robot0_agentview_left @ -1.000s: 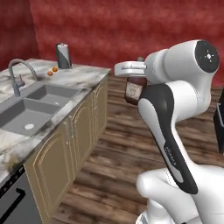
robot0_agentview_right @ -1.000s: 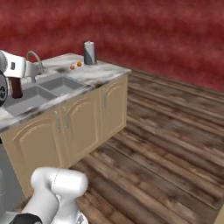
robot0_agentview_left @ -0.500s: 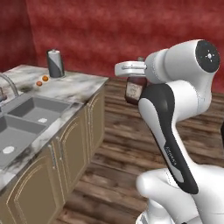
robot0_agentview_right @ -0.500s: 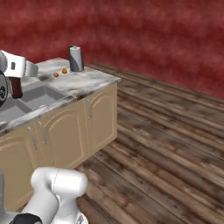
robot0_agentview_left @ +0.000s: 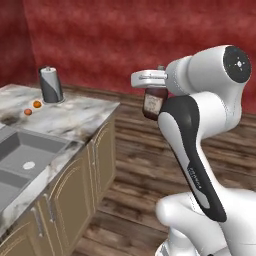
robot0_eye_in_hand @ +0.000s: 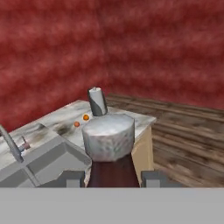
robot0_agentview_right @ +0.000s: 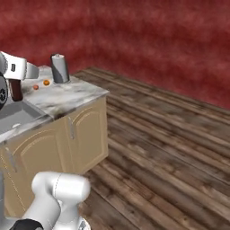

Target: Move the ketchup and mayonnaise from the cabinet to the dining counter.

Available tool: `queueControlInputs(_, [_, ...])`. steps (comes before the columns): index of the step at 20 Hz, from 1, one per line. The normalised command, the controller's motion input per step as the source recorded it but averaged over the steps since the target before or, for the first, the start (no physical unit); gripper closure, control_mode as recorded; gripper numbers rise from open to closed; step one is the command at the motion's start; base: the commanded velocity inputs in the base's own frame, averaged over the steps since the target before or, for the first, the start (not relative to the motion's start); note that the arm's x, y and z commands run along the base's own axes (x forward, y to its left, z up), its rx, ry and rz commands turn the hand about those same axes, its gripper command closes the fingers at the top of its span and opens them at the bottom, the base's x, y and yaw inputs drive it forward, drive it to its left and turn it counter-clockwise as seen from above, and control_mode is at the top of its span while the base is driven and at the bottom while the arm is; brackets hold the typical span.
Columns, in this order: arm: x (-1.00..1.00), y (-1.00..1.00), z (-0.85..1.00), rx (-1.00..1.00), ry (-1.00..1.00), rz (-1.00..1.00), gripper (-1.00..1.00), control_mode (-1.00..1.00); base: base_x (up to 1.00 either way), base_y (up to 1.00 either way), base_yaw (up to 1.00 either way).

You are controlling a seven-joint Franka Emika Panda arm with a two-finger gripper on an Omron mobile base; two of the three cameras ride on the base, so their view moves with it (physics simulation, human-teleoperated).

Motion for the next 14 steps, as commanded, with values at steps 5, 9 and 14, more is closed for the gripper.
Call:
queueControlInputs(5, [0.00,0.00,0.00,0.00,0.00,0.00,1.00,1.00,0.94,-0.09,0.02])
queueControlInputs(9, [0.00,0.00,0.00,0.00,0.00,0.00,1.00,1.00,0.94,-0.10,0.04])
queueControlInputs(14, [0.00,0.00,0.00,0.00,0.00,0.00,1.00,1.00,0.94,-0.11,0.08])
